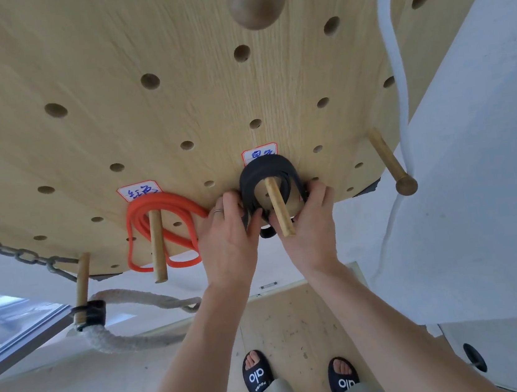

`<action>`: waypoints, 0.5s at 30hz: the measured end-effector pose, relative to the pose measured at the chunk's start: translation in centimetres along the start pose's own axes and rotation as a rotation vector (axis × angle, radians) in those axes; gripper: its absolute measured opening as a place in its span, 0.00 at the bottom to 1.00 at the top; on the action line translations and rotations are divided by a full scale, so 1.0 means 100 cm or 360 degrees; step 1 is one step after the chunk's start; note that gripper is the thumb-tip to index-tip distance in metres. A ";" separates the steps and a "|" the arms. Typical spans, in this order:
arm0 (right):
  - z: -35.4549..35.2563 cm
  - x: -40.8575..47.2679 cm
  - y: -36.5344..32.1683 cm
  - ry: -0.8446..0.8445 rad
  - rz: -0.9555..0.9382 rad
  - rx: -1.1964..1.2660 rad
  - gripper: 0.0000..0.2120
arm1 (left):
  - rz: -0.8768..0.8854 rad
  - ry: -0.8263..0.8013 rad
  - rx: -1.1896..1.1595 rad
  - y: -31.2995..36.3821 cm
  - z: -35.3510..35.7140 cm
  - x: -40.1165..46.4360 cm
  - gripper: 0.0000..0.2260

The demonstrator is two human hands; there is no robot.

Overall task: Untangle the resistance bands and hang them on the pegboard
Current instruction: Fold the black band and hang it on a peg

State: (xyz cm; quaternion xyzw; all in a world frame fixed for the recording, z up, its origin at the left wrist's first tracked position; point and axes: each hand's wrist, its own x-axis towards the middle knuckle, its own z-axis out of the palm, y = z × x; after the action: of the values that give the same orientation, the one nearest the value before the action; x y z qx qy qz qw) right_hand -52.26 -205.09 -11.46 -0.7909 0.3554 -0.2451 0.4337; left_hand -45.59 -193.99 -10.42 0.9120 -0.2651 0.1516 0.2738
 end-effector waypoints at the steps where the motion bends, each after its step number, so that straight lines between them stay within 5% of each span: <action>1: 0.001 0.002 0.001 0.0010 0.0002 -0.0047 0.31 | 0.0008 0.0004 -0.0012 -0.002 0.001 -0.001 0.14; 9: 0.002 0.009 0.006 -0.0004 0.0051 -0.0263 0.19 | 0.0002 -0.0064 -0.0006 -0.010 0.006 -0.004 0.18; 15: 0.004 0.012 0.016 0.0066 0.0000 -0.0219 0.11 | -0.0159 -0.0089 -0.0031 -0.003 0.009 -0.009 0.12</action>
State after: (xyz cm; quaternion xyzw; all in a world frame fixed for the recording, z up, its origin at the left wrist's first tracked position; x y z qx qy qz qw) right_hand -51.78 -206.40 -12.96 -0.8137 0.3802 -0.2363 0.3708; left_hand -46.09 -193.98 -11.67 0.9253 -0.2284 0.1094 0.2824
